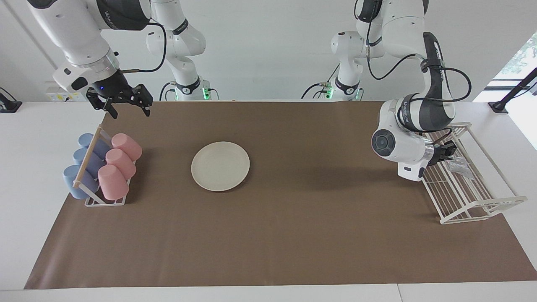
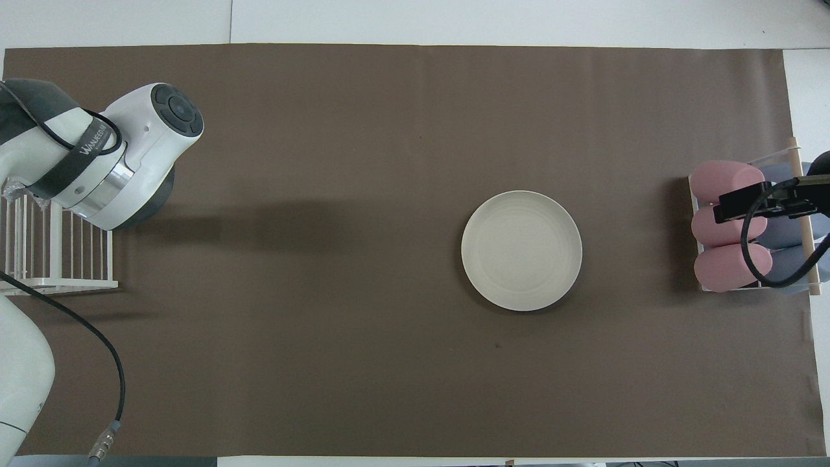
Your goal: Wipe plate with sponge
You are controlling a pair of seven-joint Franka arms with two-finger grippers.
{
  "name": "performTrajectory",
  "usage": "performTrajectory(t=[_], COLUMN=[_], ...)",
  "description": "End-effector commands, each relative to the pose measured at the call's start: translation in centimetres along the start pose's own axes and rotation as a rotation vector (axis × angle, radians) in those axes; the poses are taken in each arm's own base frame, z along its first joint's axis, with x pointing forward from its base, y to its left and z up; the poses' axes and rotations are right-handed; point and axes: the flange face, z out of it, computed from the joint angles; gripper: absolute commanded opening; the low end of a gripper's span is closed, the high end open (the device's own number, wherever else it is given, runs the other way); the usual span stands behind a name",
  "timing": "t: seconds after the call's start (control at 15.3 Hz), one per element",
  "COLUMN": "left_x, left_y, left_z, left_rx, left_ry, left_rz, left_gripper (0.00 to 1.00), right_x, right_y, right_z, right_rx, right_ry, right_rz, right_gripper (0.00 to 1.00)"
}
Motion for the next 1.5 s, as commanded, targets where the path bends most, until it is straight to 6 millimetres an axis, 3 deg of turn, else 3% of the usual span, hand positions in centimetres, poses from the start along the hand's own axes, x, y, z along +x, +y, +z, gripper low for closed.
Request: performTrajectory(t=[0.0,0.26,0.52,0.72,0.85,1.11,1.31,1.44], left_x=[-0.1,0.0,0.0,0.0,-0.3,-2.3,-3.8,-5.8], left_y=[0.0,0.0,-0.4,-4.4,-7.0,-10.9,-16.0,-19.6], left_z=[0.6,0.7,-0.2,-1.5,-3.6,-6.3,-5.9,-7.1], left_rx=[-0.028,-0.037,-0.134,-0.343,-0.486,-0.635,-0.89,-0.976], left_ry=[0.005,0.004,-0.006,-0.052,-0.073,-0.108,-0.174,-0.14], left_rz=[-0.016,-0.018,-0.047,-0.144,-0.186,-0.231,-0.32,-0.32], left_gripper=[0.79,0.82,1.0,1.0,1.0,1.0,1.0,1.0], right_x=[0.0,0.0,0.0,-0.1,-0.1,-0.1,-0.1,-0.1], right_y=[0.1,0.2,0.2,0.3,0.6,0.6,0.4,0.4], right_z=[0.3,0.3,0.3,0.3,0.3,0.2,-0.4,-0.2], right_rx=[-0.008,-0.008,-0.008,-0.006,-0.007,-0.006,-0.007,-0.007], right_ry=[-0.003,-0.003,-0.003,-0.005,-0.003,0.0,0.012,0.009], right_rz=[0.015,0.018,0.024,0.027,0.033,0.038,0.039,0.039], right_gripper=[1.0,1.0,1.0,1.0,1.0,1.0,1.0,1.0])
